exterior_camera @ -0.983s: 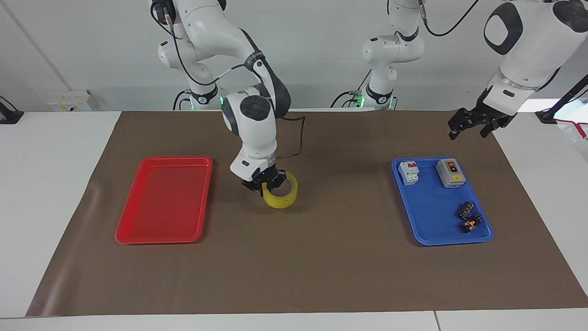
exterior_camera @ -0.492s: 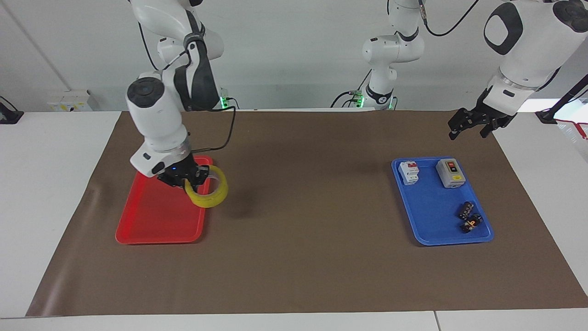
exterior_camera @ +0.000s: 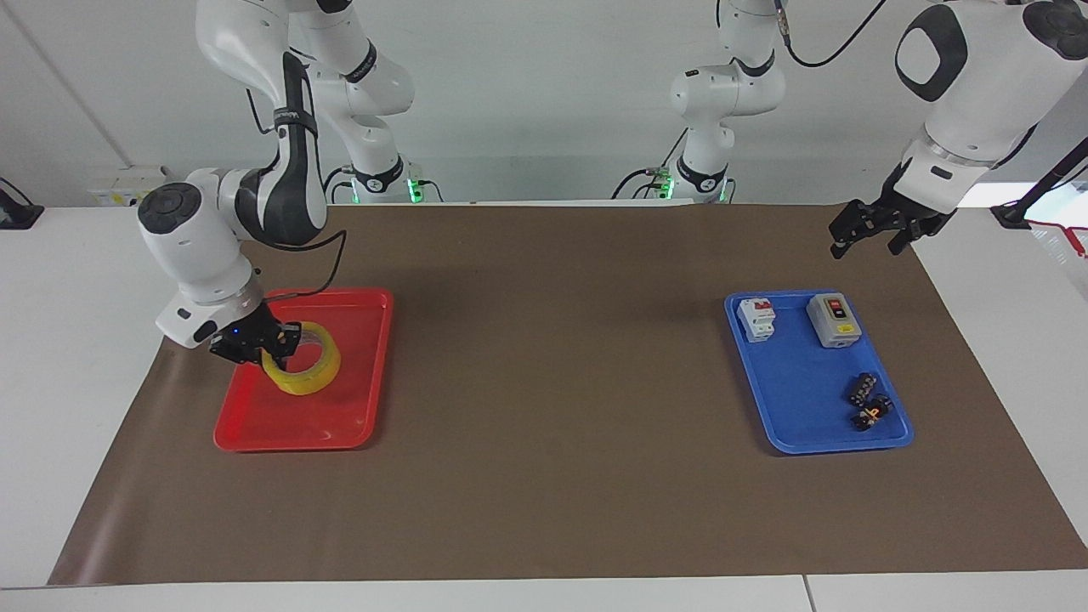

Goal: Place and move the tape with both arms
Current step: 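Carry the tape with the right gripper into the red tray and release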

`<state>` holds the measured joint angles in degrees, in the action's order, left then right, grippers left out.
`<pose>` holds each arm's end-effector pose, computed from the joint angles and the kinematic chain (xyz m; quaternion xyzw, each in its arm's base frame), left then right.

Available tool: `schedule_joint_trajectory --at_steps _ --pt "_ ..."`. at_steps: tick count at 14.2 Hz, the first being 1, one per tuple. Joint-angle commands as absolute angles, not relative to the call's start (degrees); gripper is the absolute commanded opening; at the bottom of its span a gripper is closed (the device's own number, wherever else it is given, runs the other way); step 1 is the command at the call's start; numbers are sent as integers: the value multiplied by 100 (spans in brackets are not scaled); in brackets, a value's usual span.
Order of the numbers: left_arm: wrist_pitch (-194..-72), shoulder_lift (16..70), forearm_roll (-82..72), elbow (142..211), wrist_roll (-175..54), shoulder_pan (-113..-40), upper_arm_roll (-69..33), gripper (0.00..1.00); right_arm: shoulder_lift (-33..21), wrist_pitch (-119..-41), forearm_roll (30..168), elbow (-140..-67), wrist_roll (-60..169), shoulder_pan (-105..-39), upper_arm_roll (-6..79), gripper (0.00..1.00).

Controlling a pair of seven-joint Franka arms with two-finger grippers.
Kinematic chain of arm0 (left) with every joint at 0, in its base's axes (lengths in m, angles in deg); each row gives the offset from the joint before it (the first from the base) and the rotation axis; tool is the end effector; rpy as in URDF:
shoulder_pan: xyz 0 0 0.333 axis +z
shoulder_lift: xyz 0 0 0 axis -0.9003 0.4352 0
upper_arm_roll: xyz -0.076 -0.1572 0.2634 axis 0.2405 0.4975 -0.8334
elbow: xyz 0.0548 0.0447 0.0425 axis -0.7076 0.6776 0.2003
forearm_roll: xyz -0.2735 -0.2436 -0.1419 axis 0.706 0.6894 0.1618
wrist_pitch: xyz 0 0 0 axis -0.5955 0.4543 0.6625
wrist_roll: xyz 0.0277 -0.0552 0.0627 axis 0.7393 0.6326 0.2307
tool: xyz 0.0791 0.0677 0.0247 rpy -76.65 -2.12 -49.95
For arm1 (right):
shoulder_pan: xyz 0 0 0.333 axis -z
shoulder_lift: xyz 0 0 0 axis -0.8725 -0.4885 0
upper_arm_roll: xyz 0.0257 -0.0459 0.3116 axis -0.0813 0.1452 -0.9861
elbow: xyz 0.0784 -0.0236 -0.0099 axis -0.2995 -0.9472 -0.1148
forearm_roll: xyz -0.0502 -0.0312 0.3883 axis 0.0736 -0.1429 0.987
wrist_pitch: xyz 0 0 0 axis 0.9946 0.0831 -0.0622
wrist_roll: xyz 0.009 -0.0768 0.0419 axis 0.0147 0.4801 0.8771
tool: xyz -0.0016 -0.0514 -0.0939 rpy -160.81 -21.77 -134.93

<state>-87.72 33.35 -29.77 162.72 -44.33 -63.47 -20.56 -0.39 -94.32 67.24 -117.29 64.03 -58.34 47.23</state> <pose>0.5560 -0.0008 0.5905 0.9999 -0.0043 -0.0135 0.0061 0.5859 -0.0615 0.3665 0.9938 0.1033 0.0366 0.0205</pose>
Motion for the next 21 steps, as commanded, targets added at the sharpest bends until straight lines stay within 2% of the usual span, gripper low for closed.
schedule_joint_trajectory --at_steps 1,4,9,10,11,12,15,17,21 --pt "-8770 3153 -2835 16465 -4350 -6358 -2090 100 299 -9804 6797 -12289 6517 -5794 4642 0" --pt "-8770 3153 -2835 16465 -4350 -6358 -2099 100 211 -10329 6805 -12569 6517 -5786 4642 0" --pt "-8770 3153 -2835 16465 -4350 -6350 -2090 100 106 -10499 6805 -12738 6447 -5768 4642 0" --pt "-8770 3153 -2835 16465 -4350 -6358 -2090 100 105 -10499 6805 -12729 6438 -5768 4642 37" --pt "-8770 3153 -2835 16465 -4350 -6350 -2099 100 105 -10534 6805 -12729 6429 -5759 4642 96" --pt "-8770 3153 -2835 16465 -4350 -6358 -2099 100 97 -10560 6805 -12729 6438 -5742 4642 100" --pt "-8770 3153 -2835 16465 -4350 -6358 -2090 100 166 -10386 6805 -12501 6429 -5803 4642 100" --pt "-8770 3161 -2835 16465 -4350 -6359 -2090 100 220 -9729 6797 -11985 5941 -5899 4529 100" --pt "-8770 3153 -2835 16465 -4350 -6350 -2090 100 19 -8655 6324 -10921 4043 -6794 4502 100"
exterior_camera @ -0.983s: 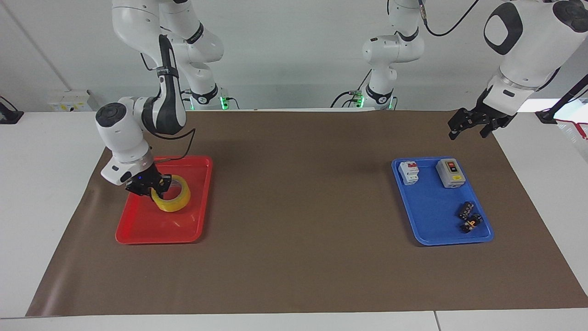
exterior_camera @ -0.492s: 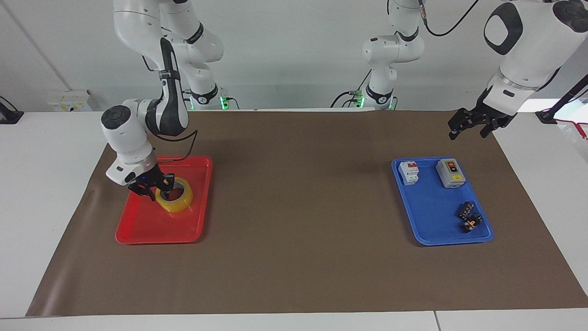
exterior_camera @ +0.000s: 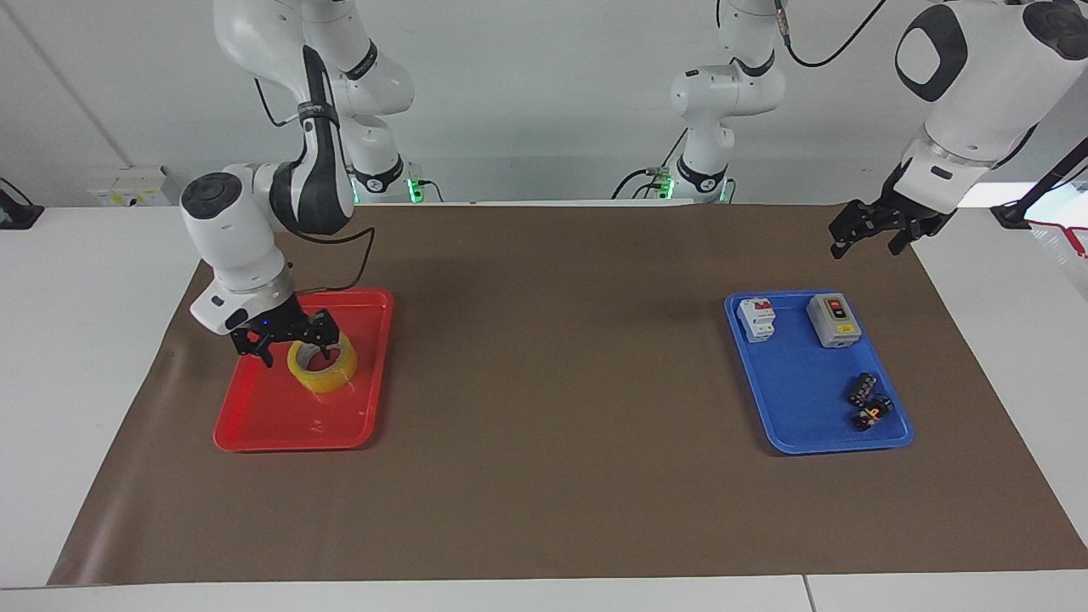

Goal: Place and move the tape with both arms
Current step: 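Carry the tape with the right gripper into the red tray and release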

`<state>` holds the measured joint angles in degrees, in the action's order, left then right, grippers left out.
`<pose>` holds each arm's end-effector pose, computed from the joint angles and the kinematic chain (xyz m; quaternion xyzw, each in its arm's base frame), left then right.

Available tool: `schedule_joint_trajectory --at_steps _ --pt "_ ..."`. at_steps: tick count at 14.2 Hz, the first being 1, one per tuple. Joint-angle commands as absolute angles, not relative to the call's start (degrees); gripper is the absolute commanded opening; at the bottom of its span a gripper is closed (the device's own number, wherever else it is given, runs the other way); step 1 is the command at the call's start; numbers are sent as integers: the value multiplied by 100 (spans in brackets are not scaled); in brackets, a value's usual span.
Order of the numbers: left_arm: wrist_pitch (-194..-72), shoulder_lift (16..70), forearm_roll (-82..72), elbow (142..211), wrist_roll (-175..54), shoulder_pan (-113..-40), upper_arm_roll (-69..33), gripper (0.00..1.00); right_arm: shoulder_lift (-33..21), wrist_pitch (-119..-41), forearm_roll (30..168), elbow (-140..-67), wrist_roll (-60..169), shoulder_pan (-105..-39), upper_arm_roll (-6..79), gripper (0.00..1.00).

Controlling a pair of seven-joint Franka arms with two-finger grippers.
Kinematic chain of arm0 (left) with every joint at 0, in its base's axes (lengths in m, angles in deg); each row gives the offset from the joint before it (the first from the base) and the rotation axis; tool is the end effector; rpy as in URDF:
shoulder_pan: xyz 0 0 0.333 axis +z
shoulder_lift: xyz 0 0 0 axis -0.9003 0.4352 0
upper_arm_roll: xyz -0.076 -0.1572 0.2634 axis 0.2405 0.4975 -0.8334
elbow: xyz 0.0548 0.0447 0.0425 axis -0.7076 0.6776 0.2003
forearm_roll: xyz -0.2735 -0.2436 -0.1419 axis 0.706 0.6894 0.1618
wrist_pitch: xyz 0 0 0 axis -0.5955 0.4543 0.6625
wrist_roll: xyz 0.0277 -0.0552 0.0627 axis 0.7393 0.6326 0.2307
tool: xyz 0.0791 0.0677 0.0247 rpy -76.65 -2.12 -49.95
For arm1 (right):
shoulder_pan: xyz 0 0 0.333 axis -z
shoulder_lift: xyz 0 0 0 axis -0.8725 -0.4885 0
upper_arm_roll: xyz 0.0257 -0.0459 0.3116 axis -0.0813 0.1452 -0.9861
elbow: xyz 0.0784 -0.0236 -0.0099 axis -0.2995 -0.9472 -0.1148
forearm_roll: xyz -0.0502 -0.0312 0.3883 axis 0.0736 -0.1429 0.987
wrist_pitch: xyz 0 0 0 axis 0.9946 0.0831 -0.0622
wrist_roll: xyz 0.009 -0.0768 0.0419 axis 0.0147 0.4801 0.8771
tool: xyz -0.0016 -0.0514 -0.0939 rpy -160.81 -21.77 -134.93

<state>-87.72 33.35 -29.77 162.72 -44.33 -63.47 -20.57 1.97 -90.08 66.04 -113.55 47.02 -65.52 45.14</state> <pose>0.5560 -0.0007 0.5905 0.9999 -0.0042 -0.0135 0.0061 0.5944 0.0327 0.4138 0.9974 0.0406 0.0565 0.0167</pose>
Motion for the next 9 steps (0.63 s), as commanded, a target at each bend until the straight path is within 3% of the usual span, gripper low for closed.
schedule_joint_trajectory --at_steps 1,6,9 --pt "-8770 3153 -2835 16465 -4350 -6358 -2090 100 -9 -8288 6235 -10622 3656 -6962 4493 100" --pt "-8770 3153 -2835 16465 -4350 -6359 -2090 100 44 -6311 6348 -9041 3300 -7007 4493 100" --pt "-8770 3153 -2835 16465 -4350 -6359 -2090 100 447 -5859 6348 -8783 3300 -6789 4528 100"
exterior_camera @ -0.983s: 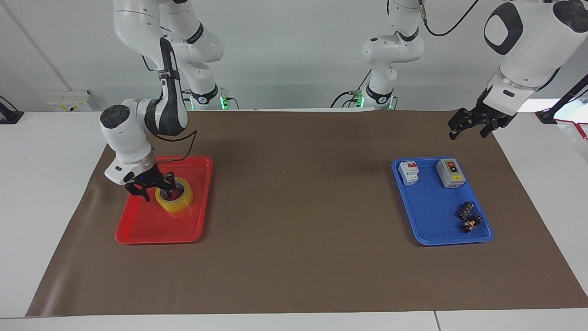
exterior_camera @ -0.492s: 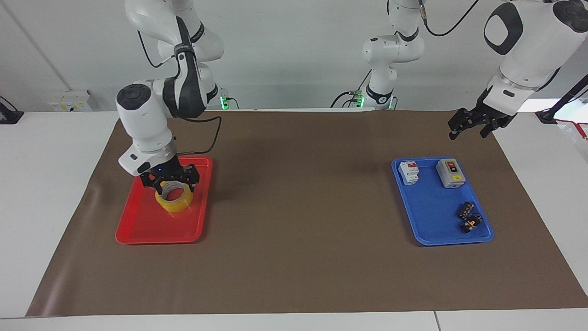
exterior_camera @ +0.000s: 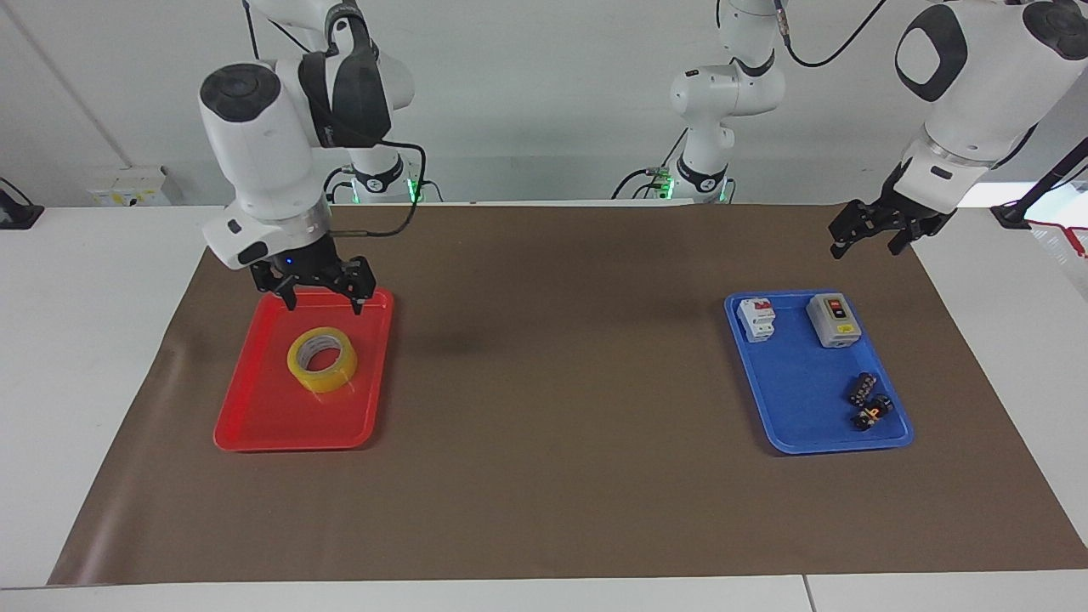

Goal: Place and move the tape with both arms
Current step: 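Carry the tape with the right gripper into the red tray and release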

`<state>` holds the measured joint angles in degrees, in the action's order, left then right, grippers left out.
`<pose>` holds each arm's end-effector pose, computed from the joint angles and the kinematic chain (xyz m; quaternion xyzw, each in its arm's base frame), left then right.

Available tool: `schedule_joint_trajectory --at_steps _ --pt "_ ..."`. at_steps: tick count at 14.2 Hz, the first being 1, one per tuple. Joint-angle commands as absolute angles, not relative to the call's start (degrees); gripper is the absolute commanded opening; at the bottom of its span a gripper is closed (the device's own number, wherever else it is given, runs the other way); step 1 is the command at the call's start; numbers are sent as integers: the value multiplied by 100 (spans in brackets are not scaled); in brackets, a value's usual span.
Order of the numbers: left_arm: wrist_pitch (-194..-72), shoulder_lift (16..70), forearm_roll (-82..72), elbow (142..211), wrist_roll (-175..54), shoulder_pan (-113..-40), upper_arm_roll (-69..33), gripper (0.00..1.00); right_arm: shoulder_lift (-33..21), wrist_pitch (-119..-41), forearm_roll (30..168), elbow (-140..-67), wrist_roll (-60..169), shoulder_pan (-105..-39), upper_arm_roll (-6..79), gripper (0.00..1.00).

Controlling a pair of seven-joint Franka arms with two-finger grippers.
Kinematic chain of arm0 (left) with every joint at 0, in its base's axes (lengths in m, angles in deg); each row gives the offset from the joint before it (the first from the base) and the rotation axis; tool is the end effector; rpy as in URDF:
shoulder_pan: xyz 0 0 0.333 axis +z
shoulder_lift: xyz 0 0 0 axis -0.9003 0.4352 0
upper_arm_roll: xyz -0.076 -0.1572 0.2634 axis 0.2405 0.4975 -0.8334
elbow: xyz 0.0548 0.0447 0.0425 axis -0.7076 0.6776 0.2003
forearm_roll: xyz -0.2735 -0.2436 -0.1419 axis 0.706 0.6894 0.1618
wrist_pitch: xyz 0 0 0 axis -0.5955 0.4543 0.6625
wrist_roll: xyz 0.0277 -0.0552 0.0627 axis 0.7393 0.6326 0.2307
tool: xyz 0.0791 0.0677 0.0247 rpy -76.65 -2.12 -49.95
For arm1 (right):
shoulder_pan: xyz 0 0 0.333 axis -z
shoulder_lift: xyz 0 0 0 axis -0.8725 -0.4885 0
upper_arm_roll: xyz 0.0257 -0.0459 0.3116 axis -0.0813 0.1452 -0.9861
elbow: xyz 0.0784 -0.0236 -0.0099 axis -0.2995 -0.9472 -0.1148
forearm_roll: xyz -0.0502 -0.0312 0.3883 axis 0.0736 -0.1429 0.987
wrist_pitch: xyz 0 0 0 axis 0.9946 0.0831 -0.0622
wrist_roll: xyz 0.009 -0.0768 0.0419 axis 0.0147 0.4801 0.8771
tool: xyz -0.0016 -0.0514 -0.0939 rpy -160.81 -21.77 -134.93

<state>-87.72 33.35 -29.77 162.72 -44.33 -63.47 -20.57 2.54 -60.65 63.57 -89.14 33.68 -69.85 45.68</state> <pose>0.5560 -0.0007 0.5905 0.9999 -0.0042 -0.0135 0.0061 0.5988 0.0671 0.5768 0.9977 -0.0489 0.0246 0.0396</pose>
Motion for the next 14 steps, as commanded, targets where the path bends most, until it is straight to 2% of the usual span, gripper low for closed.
schedule_joint_trajectory --at_steps 1,5,8,14 --pt "-8770 3153 -2835 16465 -4350 -6359 -2090 100 587 -5771 6348 -8774 3300 -6666 4528 100" --pt "-8770 3153 -2835 16465 -4350 -6358 -2090 100 888 -4684 6348 -8328 3309 -6524 4545 100" --pt "-8770 3161 -2835 16465 -4350 -6359 -2090 100 958 -4409 6619 -8475 4139 -6199 4581 100" --pt "-8770 3153 -2835 16465 -4350 -6359 -2090 100 1142 -4355 6682 -8825 4320 -6269 4572 100"
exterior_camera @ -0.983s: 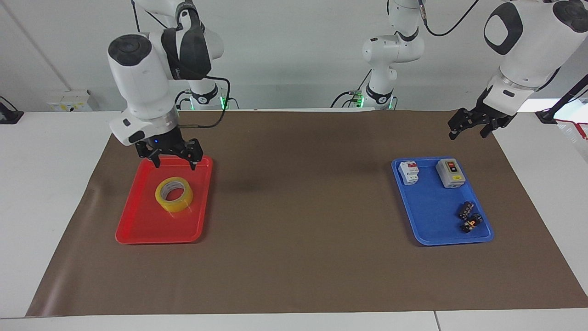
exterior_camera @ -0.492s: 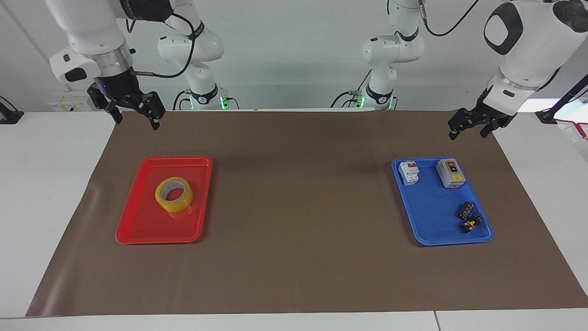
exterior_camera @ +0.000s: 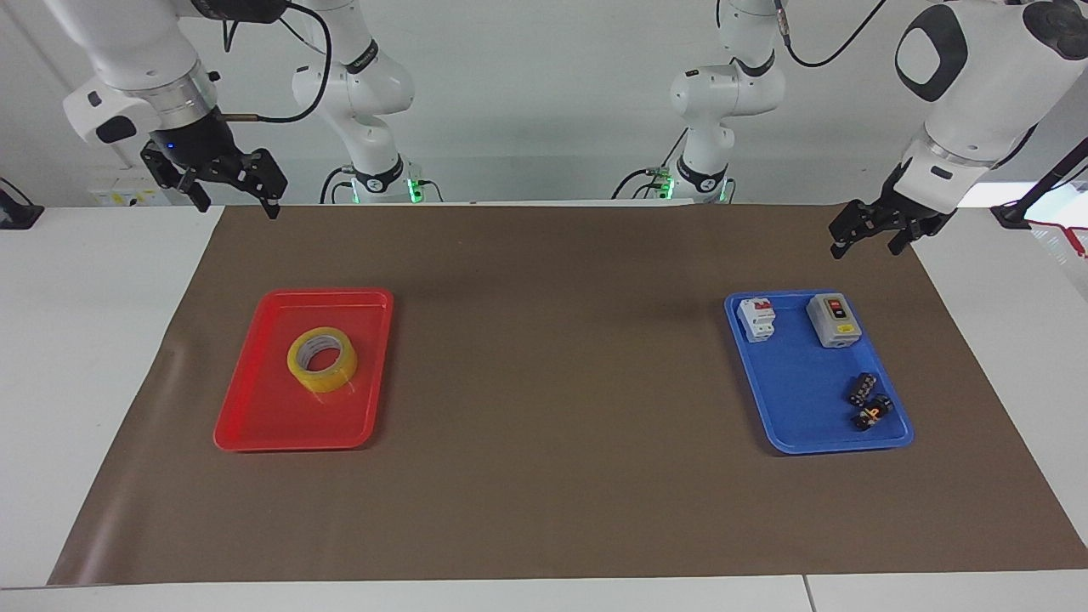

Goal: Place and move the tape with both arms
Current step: 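Carry the tape with the right gripper into the red tray and release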

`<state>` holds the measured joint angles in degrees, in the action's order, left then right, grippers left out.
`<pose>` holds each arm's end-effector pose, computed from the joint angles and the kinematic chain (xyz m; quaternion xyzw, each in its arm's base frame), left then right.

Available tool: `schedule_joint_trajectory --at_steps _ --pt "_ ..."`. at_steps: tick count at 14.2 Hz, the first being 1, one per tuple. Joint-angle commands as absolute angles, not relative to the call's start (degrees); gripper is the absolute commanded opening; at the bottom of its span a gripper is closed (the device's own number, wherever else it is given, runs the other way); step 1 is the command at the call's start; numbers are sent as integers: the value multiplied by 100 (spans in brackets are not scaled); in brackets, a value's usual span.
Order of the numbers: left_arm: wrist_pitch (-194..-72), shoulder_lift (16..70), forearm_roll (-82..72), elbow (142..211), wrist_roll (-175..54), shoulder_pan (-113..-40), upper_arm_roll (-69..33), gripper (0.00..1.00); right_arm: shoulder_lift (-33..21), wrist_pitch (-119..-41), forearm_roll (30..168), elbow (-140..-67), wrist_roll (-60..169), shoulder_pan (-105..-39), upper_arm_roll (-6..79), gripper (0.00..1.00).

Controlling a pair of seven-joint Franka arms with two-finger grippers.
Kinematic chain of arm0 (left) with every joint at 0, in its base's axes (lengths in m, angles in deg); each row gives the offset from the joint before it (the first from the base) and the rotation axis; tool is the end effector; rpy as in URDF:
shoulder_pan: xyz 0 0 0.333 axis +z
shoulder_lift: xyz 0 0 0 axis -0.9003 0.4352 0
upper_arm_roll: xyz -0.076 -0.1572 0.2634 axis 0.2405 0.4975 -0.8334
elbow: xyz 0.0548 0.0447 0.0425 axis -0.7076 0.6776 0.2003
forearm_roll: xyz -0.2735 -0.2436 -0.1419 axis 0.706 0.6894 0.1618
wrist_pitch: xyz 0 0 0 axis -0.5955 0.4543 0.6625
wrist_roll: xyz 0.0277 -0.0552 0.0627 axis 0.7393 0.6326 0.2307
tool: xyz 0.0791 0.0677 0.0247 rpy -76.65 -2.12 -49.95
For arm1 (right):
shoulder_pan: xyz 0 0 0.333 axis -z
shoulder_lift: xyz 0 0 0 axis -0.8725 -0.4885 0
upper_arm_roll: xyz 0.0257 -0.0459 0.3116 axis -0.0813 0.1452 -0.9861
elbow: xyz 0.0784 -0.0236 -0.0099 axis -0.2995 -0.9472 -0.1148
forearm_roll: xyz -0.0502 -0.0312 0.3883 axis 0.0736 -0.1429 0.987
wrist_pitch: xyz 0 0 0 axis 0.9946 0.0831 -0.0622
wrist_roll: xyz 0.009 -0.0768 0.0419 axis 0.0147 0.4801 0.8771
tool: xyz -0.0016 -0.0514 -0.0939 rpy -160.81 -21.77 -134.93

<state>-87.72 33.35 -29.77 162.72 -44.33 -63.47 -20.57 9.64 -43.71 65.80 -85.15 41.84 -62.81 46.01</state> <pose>0.5560 -0.0007 0.5905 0.9999 -0.0042 -0.0135 0.0061 0.5372 -0.0086 0.6546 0.9980 -0.0498 -0.0328 0.0231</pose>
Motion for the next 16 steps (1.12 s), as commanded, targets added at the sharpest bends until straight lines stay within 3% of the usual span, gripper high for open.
schedule_joint_trajectory --at_steps 1,8,11,16 --pt "-8770 3153 -2835 16465 -4350 -6359 -2090 100 1238 -4416 6682 -9000 4329 -6278 4572 100" --pt "-8770 3153 -2835 16465 -4350 -6359 -2090 100 1213 -4557 6691 -8993 4372 -6208 4546 100" --pt "-8770 3153 -2835 16465 -4350 -6350 -2090 100 1222 -4558 6691 -8993 4373 -5690 4072 100" --pt "-8770 3153 -2835 16456 -4350 -6359 -2090 100 1230 -4496 6691 -8993 4364 -5680 4053 100"
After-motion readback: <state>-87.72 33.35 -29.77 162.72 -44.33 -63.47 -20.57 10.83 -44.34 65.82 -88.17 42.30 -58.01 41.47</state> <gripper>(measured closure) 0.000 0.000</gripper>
